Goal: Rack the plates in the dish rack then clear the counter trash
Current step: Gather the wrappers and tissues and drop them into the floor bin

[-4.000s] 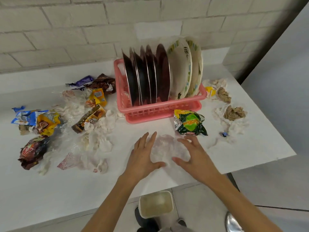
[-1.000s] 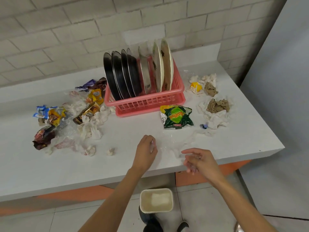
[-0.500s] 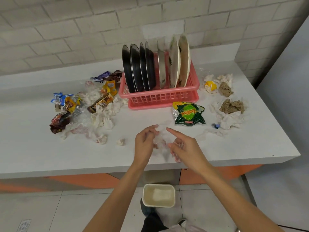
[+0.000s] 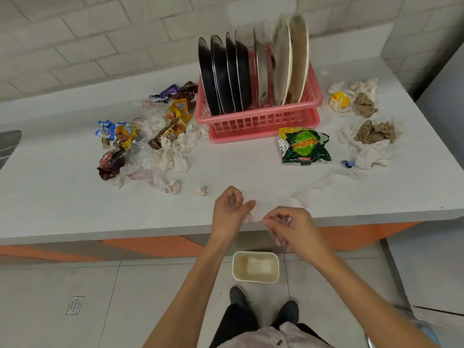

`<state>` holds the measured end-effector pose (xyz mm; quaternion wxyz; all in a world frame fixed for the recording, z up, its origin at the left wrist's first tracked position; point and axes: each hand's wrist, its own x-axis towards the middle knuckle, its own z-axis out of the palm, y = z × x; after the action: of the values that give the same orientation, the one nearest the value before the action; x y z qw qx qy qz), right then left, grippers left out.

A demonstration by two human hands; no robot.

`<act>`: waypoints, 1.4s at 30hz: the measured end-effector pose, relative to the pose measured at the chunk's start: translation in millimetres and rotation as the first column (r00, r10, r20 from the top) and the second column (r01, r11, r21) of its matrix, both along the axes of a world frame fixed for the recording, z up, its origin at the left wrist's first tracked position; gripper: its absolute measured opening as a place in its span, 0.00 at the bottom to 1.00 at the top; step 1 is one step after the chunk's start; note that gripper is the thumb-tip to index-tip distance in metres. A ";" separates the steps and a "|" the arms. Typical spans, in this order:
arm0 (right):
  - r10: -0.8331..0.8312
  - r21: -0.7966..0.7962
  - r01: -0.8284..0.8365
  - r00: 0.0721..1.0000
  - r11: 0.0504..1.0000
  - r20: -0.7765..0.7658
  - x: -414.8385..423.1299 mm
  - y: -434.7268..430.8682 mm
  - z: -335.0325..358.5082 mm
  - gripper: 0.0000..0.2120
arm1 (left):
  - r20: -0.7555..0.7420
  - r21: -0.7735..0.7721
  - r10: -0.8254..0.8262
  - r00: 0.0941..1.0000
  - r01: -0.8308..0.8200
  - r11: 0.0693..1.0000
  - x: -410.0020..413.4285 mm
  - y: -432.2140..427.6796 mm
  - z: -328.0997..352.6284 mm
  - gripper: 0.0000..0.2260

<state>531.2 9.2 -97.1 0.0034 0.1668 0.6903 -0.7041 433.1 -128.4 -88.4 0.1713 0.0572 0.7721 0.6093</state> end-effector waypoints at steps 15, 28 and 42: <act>-0.148 0.037 0.143 0.941 0.989 0.306 30.6 -100.3 -9.8 0.16 | 0.092 0.085 -0.132 0.987 0.124 0.989 36.4 -128.9 -16.9 0.13; -0.087 0.039 0.079 0.952 0.996 0.292 83.7 -191.9 -71.5 0.05 | 0.452 0.082 -0.284 0.845 0.278 0.957 68.3 -224.3 -81.2 0.06; -0.132 0.423 0.015 0.960 0.906 0.247 87.4 -121.9 -191.0 0.16 | 0.295 -0.214 -0.362 0.884 0.430 0.877 58.0 -203.0 -210.0 0.07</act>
<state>618.6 -112.7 -288.1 0.0351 0.2841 0.8108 -0.5105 491.1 -331.4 -298.3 0.3938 0.1148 0.7930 0.4505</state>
